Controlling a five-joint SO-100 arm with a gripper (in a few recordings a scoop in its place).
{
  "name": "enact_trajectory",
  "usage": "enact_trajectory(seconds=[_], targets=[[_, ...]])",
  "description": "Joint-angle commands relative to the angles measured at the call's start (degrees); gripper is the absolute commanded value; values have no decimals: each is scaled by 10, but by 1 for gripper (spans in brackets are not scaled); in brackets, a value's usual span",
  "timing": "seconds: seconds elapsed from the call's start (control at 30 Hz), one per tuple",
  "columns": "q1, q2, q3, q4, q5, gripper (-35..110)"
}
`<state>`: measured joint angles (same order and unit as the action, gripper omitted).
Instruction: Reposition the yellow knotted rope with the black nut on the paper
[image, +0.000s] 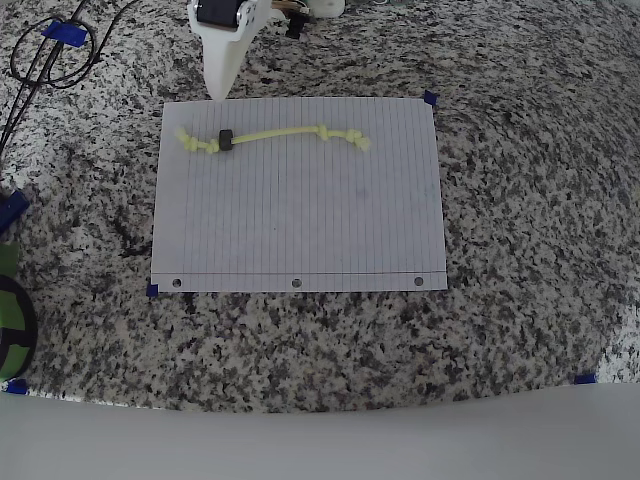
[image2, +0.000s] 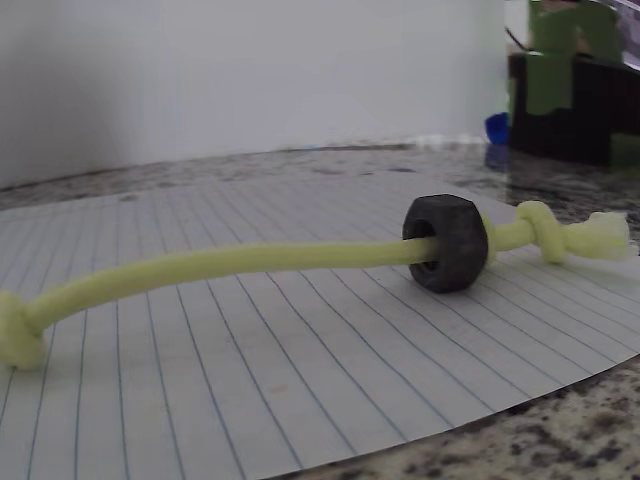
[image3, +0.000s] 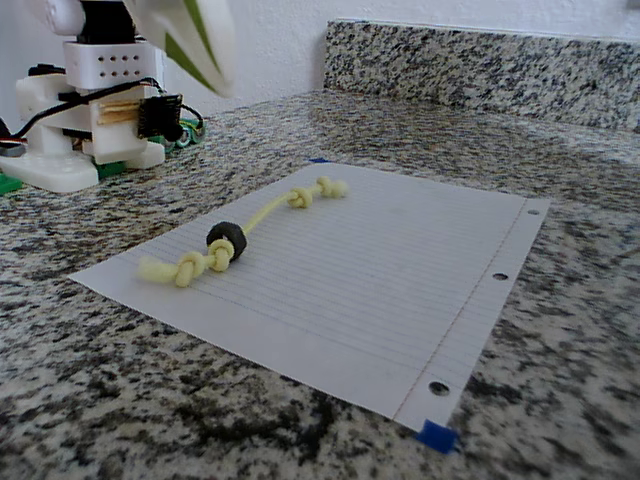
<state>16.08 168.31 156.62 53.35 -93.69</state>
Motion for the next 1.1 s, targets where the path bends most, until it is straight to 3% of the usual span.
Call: enact_trajectory(seconds=[0.0, 0.4, 1.07], targets=[[-26, 49, 7, 49, -13, 0], [-91, 138, 79, 157, -7, 0], [-89, 270, 227, 168, 25, 0]])
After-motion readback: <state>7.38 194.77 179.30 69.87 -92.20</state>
